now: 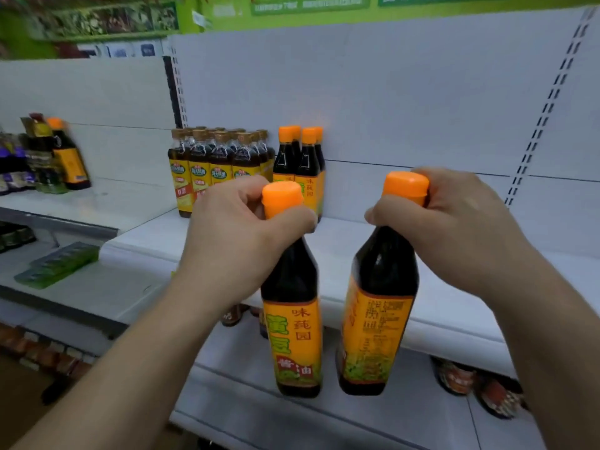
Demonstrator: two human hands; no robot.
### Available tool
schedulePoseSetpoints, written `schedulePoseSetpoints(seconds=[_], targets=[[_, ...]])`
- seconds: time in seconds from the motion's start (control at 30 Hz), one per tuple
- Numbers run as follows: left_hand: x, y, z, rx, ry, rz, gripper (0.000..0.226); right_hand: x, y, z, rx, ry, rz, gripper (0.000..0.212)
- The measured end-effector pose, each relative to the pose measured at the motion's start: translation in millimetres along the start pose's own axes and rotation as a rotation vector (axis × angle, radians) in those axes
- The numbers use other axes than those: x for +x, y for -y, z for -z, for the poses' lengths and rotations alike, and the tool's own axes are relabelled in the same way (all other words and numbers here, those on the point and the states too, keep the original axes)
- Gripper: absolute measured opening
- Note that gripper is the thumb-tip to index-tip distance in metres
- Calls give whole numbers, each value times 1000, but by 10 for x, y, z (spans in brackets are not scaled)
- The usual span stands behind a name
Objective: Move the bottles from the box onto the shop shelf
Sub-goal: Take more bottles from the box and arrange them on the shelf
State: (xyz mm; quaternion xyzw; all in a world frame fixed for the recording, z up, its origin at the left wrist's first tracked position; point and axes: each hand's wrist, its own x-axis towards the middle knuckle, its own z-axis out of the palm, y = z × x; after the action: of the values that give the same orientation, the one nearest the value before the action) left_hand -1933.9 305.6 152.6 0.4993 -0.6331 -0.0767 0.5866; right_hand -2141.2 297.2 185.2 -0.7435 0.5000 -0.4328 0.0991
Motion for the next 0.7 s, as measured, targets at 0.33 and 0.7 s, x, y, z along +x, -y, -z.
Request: schedulePoseSetpoints(seconds=[0.33, 0.7], targets=[[794, 386, -45, -100, 57, -113, 40, 588, 94, -206, -36, -100, -58, 36], [1751, 1063, 56, -186, 213, -170, 40, 1233, 281, -874, -122, -199, -201, 37]])
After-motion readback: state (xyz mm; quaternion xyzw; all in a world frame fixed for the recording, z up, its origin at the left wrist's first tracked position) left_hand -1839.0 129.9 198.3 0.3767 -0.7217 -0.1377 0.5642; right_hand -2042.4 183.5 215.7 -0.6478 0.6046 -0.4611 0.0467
